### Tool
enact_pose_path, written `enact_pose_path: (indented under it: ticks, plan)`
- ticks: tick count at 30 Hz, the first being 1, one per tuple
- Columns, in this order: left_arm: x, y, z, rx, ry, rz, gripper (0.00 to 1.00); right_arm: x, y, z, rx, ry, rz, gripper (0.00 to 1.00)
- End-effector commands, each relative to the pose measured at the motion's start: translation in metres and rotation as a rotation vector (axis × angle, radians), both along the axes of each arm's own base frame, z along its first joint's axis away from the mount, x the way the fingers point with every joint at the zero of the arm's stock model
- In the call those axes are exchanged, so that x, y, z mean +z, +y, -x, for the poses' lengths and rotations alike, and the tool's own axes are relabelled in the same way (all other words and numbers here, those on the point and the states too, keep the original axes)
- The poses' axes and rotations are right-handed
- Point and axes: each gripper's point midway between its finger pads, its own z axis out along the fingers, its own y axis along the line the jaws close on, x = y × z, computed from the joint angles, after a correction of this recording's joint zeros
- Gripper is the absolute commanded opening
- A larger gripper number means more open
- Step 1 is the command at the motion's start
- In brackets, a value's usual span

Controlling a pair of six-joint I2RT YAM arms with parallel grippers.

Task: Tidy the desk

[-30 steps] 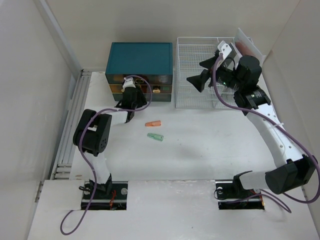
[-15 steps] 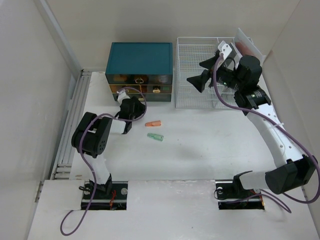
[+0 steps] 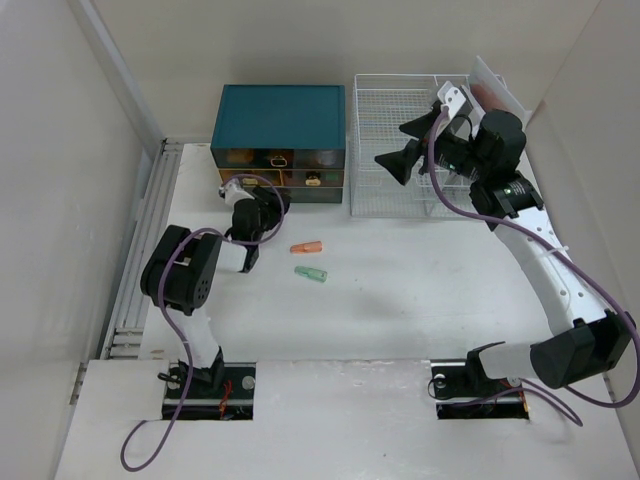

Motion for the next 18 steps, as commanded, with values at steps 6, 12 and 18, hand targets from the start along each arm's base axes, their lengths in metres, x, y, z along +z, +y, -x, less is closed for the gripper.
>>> enact_pose_path:
  ticks: [6, 12, 18]
  plan:
    - [0.02, 0.002, -0.022, 0.027, -0.048, 0.046, 0.54, 0.028, -0.001, 0.011, 0.02, -0.087, -0.03, 1.0]
    - [0.014, 0.001, -0.026, 0.028, -0.026, 0.04, 0.54, 0.028, -0.001, 0.011, 0.02, -0.087, -0.03, 1.0]
    - [0.007, 0.003, -0.025, 0.037, -0.008, 0.032, 0.56, 0.028, -0.001, 0.011, 0.02, -0.087, -0.03, 1.0]
